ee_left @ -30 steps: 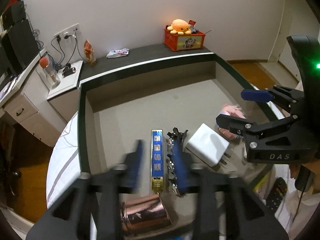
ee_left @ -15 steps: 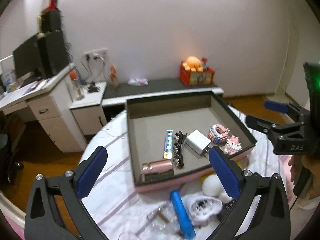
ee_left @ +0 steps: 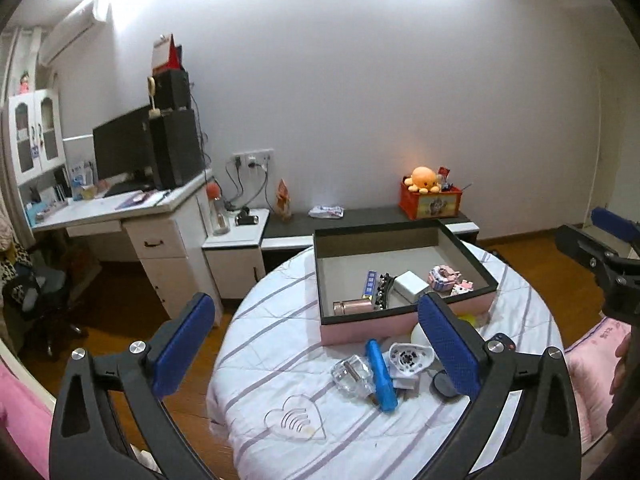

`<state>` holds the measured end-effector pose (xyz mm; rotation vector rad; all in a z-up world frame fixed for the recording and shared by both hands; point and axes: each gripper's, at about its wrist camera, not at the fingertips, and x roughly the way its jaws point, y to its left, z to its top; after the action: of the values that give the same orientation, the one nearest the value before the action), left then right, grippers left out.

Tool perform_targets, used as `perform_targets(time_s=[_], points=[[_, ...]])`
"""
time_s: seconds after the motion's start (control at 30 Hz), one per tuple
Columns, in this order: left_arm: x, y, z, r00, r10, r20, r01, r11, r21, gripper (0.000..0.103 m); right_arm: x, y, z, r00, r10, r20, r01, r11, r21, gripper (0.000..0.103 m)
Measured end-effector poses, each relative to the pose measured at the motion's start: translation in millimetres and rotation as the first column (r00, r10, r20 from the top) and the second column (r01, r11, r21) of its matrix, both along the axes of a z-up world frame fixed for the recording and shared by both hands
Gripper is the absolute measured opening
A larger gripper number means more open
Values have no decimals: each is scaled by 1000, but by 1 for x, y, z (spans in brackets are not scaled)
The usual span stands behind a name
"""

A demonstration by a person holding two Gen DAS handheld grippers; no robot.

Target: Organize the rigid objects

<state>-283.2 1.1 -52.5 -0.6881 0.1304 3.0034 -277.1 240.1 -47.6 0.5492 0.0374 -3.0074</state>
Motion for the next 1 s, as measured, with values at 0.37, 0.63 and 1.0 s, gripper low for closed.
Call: perform_targets(time_s=[0.37,0.63,1.0], points=[[70,-7,27,992,-12,-123,11,1000,-2,103,60,-13,19,997,-2,-72,1,1000,-10,103],[85,-7,26,990,-35,-134,34,999,-8,103,76,-18,22,997,-2,-81,1,1000,-10,103],[67,3,4,997,-53,-51,51,998,-40,103,68,-8,1,1000,-20,-17,19,1000,-23,103]])
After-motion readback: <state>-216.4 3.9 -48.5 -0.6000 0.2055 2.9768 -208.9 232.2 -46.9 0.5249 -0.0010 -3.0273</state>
